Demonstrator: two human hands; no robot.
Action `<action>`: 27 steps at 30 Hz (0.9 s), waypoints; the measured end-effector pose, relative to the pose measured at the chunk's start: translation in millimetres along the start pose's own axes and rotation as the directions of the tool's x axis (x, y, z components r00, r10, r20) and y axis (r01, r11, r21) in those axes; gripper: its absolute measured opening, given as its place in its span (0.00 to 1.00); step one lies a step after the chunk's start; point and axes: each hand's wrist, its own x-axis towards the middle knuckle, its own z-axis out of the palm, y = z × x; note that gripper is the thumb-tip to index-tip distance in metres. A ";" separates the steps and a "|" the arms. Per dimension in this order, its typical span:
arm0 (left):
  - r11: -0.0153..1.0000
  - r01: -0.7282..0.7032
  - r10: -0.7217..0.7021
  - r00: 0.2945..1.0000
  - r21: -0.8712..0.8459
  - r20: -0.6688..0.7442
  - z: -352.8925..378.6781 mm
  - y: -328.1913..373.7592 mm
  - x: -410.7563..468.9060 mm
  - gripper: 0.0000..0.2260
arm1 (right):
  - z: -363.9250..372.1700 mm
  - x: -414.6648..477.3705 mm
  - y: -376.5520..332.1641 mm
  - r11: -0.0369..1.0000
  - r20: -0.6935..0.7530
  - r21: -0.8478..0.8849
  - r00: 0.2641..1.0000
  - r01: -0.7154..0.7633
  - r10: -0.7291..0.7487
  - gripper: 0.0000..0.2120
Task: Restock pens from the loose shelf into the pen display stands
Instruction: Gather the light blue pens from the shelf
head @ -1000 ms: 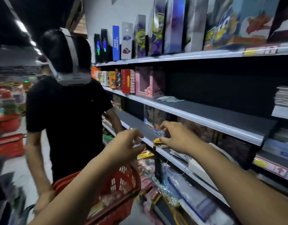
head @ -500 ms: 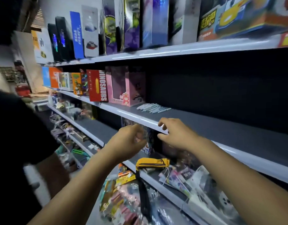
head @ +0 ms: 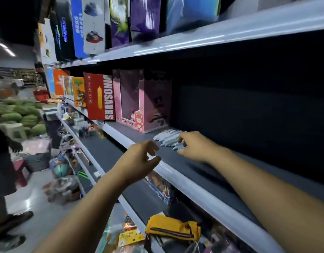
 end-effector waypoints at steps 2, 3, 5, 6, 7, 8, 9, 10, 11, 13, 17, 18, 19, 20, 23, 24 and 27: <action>1.000 -0.004 0.004 1.000 0.000 0.002 4.4 -14.9 30.0 0.12 | 9.5 30.1 6.9 0.999 0.001 0.031 1.000 -0.016 0.016 0.13; 1.000 -0.009 0.009 1.000 -0.002 0.003 6.3 -23.4 46.7 0.12 | 14.2 45.0 10.8 0.999 0.004 0.036 1.000 -0.024 0.024 0.13; 1.000 -0.027 0.027 1.000 0.005 0.014 10.4 -41.2 82.1 0.12 | 22.9 73.3 19.1 0.999 -0.001 0.020 0.999 -0.037 0.037 0.12; 0.999 -0.041 0.041 0.999 0.012 0.028 13.6 -50.5 100.3 0.12 | 26.8 86.2 23.4 0.999 -0.017 0.004 0.999 -0.046 0.046 0.12; 0.998 -0.058 0.057 0.997 0.014 0.045 17.3 -59.4 118.7 0.12 | 30.5 98.7 28.1 0.998 -0.039 -0.011 0.998 -0.059 0.058 0.11; 0.997 -0.074 0.074 0.995 0.010 0.065 21.4 -67.8 136.6 0.12 | 34.6 110.2 32.9 0.997 -0.065 -0.020 0.995 -0.077 0.076 0.11; 0.996 -0.090 0.090 0.992 0.000 0.085 26.7 -75.5 154.7 0.12 | 39.4 119.9 37.6 0.995 -0.092 -0.023 0.991 -0.100 0.098 0.10; 0.995 -0.099 0.099 0.989 -0.006 0.108 33.8 -84.3 172.6 0.12 | 45.9 127.4 42.5 0.992 -0.120 -0.018 0.985 -0.123 0.120 0.09; 0.995 -0.104 0.103 0.985 0.002 0.139 41.3 -91.8 190.4 0.13 | 52.5 133.0 47.1 0.989 -0.153 -0.004 0.978 -0.145 0.143 0.08; 0.995 -0.077 0.061 0.971 0.061 0.231 54.6 -102.9 218.5 0.18 | 68.9 137.3 54.6 0.984 -0.219 0.043 0.959 -0.175 0.180 0.06; 0.996 0.007 -0.047 0.896 0.091 0.443 70.8 -110.8 255.1 0.26 | 96.5 129.2 64.0 0.980 -0.285 0.080 0.938 -0.181 0.197 0.07; 0.996 0.008 -0.047 0.877 0.083 0.479 73.4 -110.2 261.8 0.28 | 99.5 126.8 64.5 0.980 -0.302 0.084 0.933 -0.178 0.195 0.07; 0.997 -0.002 -0.038 0.860 0.076 0.508 75.2 -109.1 267.9 0.30 | 101.4 125.1 64.6 0.980 -0.323 0.095 0.925 -0.176 0.198 0.07; 0.997 -0.002 -0.038 0.846 0.073 0.532 76.8 -108.7 274.4 0.33 | 102.8 124.7 65.0 0.979 -0.343 0.105 0.918 -0.175 0.201 0.07; 0.997 -0.017 -0.034 0.794 0.078 0.607 76.5 -102.4 286.4 0.27 | 104.2 125.8 65.4 0.980 -0.371 0.093 0.907 -0.176 0.198 0.07; 0.996 -0.017 -0.039 0.781 0.084 0.624 76.0 -100.3 289.2 0.25 | 105.0 125.9 66.2 0.981 -0.378 0.083 0.906 -0.173 0.191 0.07; 0.996 -0.001 -0.060 0.743 0.091 0.666 74.0 -97.3 295.8 0.25 | 106.7 124.3 68.3 0.985 -0.400 0.042 0.901 -0.165 0.167 0.08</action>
